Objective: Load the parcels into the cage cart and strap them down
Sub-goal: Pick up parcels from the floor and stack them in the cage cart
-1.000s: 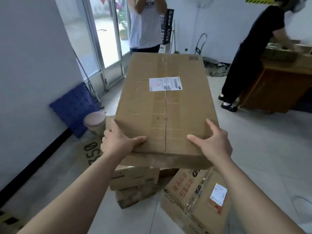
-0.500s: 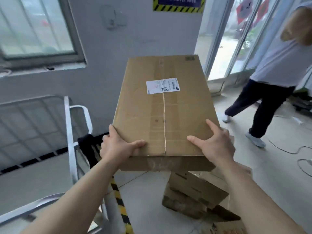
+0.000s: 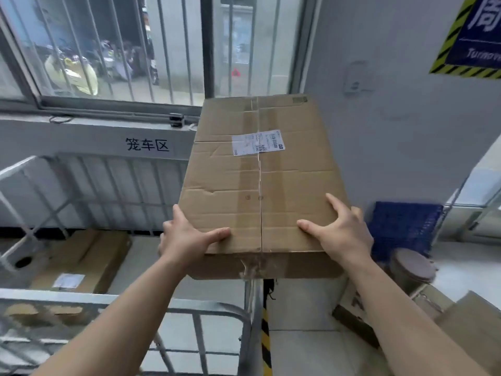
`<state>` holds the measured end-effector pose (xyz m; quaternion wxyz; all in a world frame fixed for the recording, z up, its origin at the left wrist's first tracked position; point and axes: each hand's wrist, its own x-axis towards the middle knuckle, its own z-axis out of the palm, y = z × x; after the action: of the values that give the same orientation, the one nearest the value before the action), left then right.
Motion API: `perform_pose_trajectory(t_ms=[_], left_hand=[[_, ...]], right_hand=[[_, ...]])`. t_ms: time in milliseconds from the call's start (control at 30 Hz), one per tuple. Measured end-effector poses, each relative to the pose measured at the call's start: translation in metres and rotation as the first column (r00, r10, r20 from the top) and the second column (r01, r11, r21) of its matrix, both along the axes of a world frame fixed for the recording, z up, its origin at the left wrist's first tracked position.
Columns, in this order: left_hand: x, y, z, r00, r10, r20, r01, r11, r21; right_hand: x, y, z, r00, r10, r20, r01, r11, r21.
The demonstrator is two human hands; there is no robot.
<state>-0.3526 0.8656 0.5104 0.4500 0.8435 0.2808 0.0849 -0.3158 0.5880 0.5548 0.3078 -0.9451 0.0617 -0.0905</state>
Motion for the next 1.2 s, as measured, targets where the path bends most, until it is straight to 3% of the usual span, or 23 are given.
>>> perform_pose_trajectory(t_ms=[333,800,1200], left_hand=[[0.020,0.206,-0.008,0.980,0.159,-0.118,-0.147,0.984,0.105],[0.088,0.335,-0.118,0.887,0.268,-0.375,-0.271,0.961,0.047],[0.156,0.454,-0.234,0.800,0.089,-0.594,-0.136,0.990,-0.035]], right_hand=[[0.062,0.212,-0.031,0.983,0.156,-0.101,-0.150,0.987,0.063],[0.171,0.357,-0.140,0.877,0.236,-0.420,-0.260,0.966,-0.002],[0.217,0.467,-0.236,0.773,0.096,-0.627,-0.170,0.984,-0.058]])
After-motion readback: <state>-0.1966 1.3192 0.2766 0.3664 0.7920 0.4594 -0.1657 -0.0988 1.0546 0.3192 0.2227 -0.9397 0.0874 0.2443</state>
